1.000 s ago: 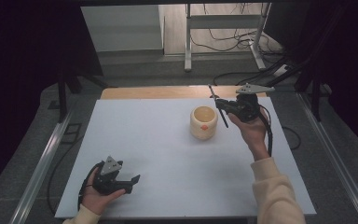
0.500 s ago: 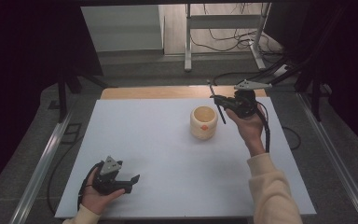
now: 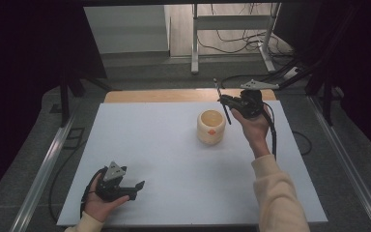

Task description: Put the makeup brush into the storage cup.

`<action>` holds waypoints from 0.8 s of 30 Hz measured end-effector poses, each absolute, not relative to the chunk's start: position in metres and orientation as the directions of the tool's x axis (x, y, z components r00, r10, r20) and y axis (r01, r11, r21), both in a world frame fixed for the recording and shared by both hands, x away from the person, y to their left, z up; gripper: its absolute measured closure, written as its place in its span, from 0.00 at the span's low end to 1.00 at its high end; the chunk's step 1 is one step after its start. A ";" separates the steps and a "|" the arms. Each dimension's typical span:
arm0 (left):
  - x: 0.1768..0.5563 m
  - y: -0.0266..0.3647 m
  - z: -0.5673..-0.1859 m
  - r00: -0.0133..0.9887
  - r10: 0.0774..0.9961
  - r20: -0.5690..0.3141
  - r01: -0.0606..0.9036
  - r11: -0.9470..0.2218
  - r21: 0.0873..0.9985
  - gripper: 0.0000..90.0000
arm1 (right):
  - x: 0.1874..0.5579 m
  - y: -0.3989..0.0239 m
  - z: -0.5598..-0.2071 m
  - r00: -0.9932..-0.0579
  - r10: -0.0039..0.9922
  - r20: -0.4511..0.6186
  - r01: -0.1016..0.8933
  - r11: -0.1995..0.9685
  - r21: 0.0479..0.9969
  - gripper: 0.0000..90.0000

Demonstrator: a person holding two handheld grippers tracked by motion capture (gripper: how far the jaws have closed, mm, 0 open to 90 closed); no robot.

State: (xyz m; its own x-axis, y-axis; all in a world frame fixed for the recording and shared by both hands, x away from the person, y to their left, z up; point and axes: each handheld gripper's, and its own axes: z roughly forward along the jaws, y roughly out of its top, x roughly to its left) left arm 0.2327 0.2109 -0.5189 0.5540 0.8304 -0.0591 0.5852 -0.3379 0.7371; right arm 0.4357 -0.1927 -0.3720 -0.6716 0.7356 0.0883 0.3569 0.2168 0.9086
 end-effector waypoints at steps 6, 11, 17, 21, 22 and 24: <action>0.233 0.211 -0.519 0.553 0.831 -0.060 0.584 -0.336 0.739 0.16 | 0.440 -0.193 -0.371 -0.661 0.744 0.098 0.358 0.198 0.912 0.93; 0.233 0.211 -0.518 0.556 0.829 -0.058 0.582 -0.339 0.739 0.16 | 0.445 -0.191 -0.373 -0.657 0.747 0.104 0.361 0.191 0.913 0.93; 0.232 0.211 -0.518 0.554 0.830 -0.059 0.582 -0.336 0.740 0.16 | 0.450 -0.187 -0.373 -0.663 0.743 0.098 0.350 0.192 0.917 0.93; 0.232 0.211 -0.518 0.557 0.829 -0.060 0.582 -0.337 0.740 0.16 | 0.453 -0.184 -0.375 -0.666 0.739 0.099 0.348 0.190 0.918 0.93; 0.232 0.211 -0.518 0.557 0.828 -0.059 0.581 -0.338 0.740 0.16 | 0.454 -0.183 -0.375 -0.666 0.739 0.101 0.347 0.187 0.919 0.93; 0.232 0.211 -0.518 0.558 0.828 -0.060 0.581 -0.338 0.741 0.16 | 0.455 -0.182 -0.375 -0.666 0.739 0.102 0.347 0.186 0.919 0.93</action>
